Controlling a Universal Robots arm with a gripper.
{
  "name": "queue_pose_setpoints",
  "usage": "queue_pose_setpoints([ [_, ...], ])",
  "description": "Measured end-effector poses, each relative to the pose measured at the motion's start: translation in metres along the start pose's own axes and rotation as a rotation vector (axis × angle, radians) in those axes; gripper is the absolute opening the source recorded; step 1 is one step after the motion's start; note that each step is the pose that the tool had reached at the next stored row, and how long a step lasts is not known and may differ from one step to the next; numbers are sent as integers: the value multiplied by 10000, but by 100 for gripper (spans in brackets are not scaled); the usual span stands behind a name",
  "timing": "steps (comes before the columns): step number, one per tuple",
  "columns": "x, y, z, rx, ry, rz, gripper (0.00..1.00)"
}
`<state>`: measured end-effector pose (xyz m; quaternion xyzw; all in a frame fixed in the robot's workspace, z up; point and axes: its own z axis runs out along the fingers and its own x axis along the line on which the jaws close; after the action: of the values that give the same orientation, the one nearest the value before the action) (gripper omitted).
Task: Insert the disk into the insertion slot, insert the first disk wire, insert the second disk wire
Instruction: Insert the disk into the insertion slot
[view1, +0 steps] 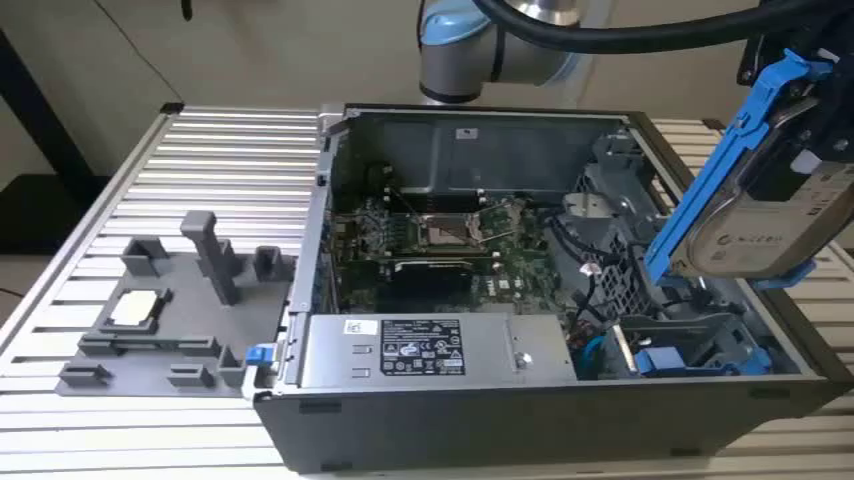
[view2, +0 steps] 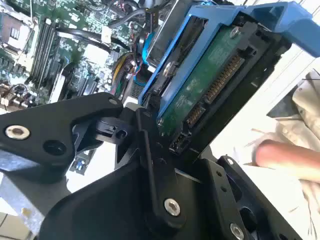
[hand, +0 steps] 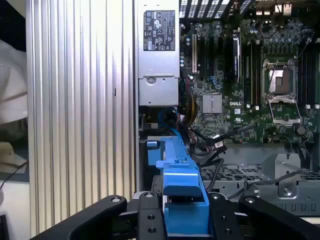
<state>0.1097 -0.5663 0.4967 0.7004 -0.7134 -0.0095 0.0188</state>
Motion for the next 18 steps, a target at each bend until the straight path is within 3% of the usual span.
queue_pose_setpoints([
  [8, 0, -1, 12, 0, 5, 0, 33],
  [18, 2, -4, 100, 4, 4, -1, 33],
])
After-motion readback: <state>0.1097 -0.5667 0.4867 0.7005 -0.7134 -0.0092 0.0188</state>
